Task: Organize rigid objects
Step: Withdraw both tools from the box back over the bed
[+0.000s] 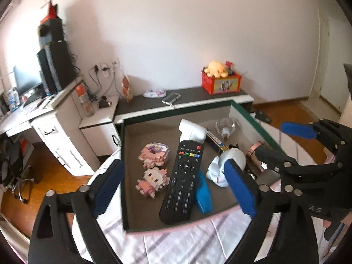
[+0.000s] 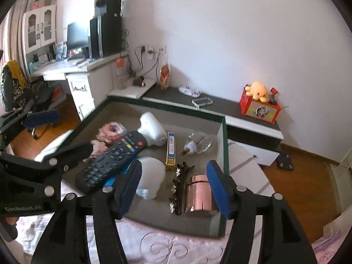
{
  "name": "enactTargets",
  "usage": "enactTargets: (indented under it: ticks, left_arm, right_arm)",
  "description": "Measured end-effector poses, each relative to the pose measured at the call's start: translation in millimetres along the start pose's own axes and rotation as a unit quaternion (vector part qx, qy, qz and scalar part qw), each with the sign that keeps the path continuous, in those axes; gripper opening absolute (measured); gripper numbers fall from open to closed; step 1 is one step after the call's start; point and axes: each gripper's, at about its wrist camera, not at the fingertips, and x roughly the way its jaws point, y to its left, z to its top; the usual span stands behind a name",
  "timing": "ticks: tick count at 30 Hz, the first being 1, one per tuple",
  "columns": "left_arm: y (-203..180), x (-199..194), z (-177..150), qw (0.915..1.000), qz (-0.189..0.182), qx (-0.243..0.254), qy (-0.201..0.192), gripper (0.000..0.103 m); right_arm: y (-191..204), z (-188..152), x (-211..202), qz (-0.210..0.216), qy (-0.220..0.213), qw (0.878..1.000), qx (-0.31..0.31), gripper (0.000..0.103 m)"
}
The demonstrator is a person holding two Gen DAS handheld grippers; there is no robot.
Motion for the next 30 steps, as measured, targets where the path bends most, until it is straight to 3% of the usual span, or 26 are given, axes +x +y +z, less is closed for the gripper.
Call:
enactTargets:
  ticks: [3, 13, 16, 19, 30]
  left_arm:
    - [2, -33, -9, 0.9996, 0.007, -0.014, -0.024, 0.103]
    - [-11, -125, -56, 0.9968, 0.025, -0.013, -0.075, 0.103]
    - [-14, -150, -73, 0.9955, 0.034, -0.016, -0.087, 0.103]
    - [-16, -171, -88, 0.9945, 0.038, -0.017, -0.096, 0.103]
    - [-13, -207, -131, 0.9939, 0.047, -0.036, -0.093, 0.103]
  right_arm:
    - [5, -5, -30, -0.008, -0.026, 1.000, 0.002, 0.079]
    - [20, -45, -122, -0.017, -0.090, 0.995, 0.032, 0.088]
    - [27, -60, -148, -0.028, -0.112, 0.993, 0.033, 0.103]
    - [34, -76, -170, -0.033, -0.133, 0.990, 0.039, 0.103]
    - [49, -116, -196, -0.032, -0.123, 0.990, 0.059, 0.103]
